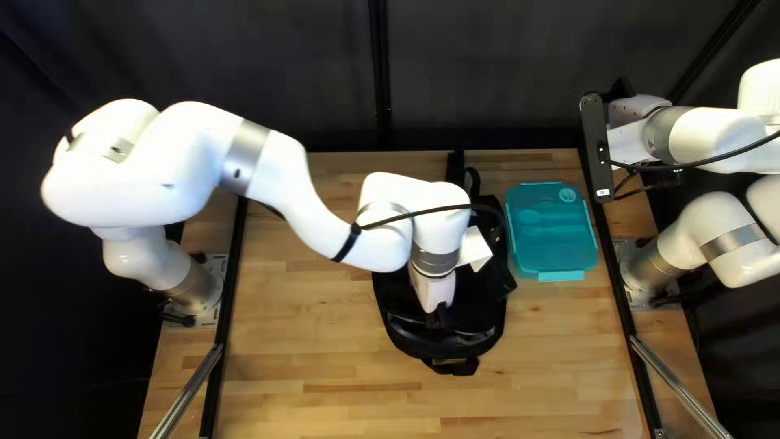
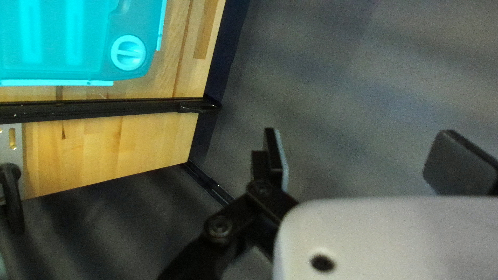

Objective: Remove a lunch box from a kids backpack

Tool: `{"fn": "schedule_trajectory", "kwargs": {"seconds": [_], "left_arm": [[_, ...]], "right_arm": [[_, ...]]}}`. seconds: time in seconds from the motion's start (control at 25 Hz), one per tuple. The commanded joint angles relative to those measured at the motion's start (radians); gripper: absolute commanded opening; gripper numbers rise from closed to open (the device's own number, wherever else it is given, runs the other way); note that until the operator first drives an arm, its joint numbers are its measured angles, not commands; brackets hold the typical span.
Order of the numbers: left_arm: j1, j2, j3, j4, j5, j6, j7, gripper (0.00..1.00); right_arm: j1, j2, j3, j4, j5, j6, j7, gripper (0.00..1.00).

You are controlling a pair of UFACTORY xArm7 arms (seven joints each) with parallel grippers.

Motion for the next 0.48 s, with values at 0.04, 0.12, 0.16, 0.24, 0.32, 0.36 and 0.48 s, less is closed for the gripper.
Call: {"fn": "schedule_trajectory", "kwargs": {"seconds": [0.04, 0.12, 0.16, 0.24, 0.32, 0.36, 0.48], "left_arm": [[0.019, -0.120, 0.009, -0.046, -0.006, 0.093, 0.011, 1.00], [0.031, -0.185, 0.021, -0.072, -0.011, 0.137, 0.021, 1.00], [0.035, -0.205, 0.025, -0.079, -0.012, 0.152, 0.024, 1.00], [0.046, -0.276, 0.041, -0.098, -0.016, 0.207, 0.035, 1.00], [0.058, -0.361, 0.063, -0.111, -0.012, 0.285, 0.050, 1.00], [0.060, -0.376, 0.067, -0.113, -0.009, 0.298, 0.051, 1.00], [0.066, -0.438, 0.081, -0.143, 0.002, 0.326, 0.064, 1.00]], "right_arm": [[0.000, 0.000, 0.000, 0.000, 0.000, 0.000, 0.000, 1.00], [0.000, 0.000, 0.000, 0.000, 0.000, 0.000, 0.000, 1.00], [0.000, 0.000, 0.000, 0.000, 0.000, 0.000, 0.000, 1.00], [0.000, 0.000, 0.000, 0.000, 0.000, 0.000, 0.000, 1.00], [0.000, 0.000, 0.000, 0.000, 0.000, 0.000, 0.000, 1.00], [0.000, 0.000, 0.000, 0.000, 0.000, 0.000, 0.000, 1.00], [0.000, 0.000, 0.000, 0.000, 0.000, 0.000, 0.000, 1.00]]}}
